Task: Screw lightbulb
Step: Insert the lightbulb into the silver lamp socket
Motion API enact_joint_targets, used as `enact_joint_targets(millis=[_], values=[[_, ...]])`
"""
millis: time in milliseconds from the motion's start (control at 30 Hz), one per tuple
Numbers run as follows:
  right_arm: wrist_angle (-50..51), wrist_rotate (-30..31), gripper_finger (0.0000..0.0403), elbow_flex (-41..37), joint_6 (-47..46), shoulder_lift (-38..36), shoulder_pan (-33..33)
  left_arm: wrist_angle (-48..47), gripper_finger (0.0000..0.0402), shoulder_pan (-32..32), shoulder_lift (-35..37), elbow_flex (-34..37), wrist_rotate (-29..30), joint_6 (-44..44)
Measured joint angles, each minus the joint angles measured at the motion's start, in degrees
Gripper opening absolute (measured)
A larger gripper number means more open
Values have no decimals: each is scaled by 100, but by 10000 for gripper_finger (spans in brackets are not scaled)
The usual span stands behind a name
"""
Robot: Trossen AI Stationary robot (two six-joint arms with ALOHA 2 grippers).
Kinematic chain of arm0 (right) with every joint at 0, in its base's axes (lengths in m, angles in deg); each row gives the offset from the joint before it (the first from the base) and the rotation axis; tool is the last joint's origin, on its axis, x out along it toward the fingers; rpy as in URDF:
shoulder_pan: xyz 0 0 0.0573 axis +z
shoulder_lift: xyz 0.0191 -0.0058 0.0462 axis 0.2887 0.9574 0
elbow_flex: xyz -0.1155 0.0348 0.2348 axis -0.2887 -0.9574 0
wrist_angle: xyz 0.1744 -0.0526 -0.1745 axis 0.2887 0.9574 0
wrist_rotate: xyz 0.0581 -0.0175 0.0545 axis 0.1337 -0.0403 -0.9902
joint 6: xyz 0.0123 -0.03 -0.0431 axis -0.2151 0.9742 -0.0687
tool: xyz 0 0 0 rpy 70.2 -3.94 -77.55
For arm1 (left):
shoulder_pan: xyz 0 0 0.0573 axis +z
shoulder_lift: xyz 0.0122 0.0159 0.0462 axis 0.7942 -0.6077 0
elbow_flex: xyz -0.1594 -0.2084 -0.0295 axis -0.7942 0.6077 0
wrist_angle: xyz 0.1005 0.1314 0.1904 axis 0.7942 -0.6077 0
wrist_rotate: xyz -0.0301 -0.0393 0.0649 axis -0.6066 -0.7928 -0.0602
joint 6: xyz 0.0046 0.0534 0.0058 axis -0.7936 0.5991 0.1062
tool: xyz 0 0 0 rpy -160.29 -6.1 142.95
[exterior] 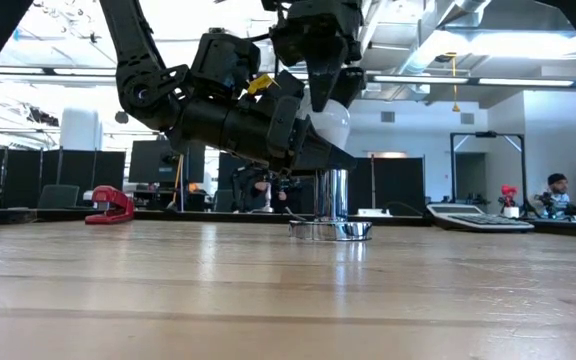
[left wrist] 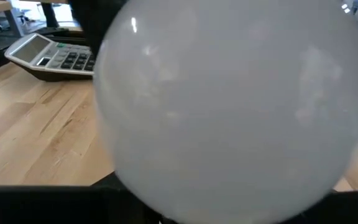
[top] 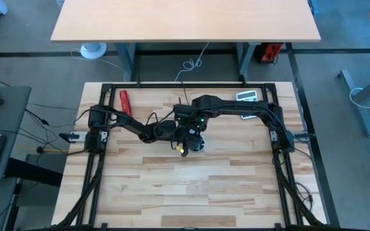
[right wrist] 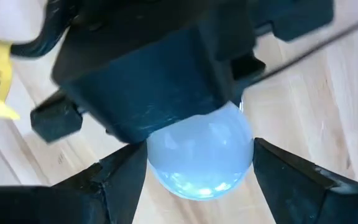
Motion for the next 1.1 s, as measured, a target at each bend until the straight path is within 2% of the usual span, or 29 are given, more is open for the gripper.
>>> enact_joint_targets(millis=[267,600,867,1100], values=[[-12,500,289,-2,-1999,4,291,-27,155,0,2,0,-1,43],[12,629,289,-9,-3467,4,392,-45,155,2,4,0,-19,58],[-1,620,289,-11,-3587,-4,335,-47,155,4,4,0,-19,34],[-6,624,293,74,-2714,-38,214,-47,155,4,7,0,27,22]])
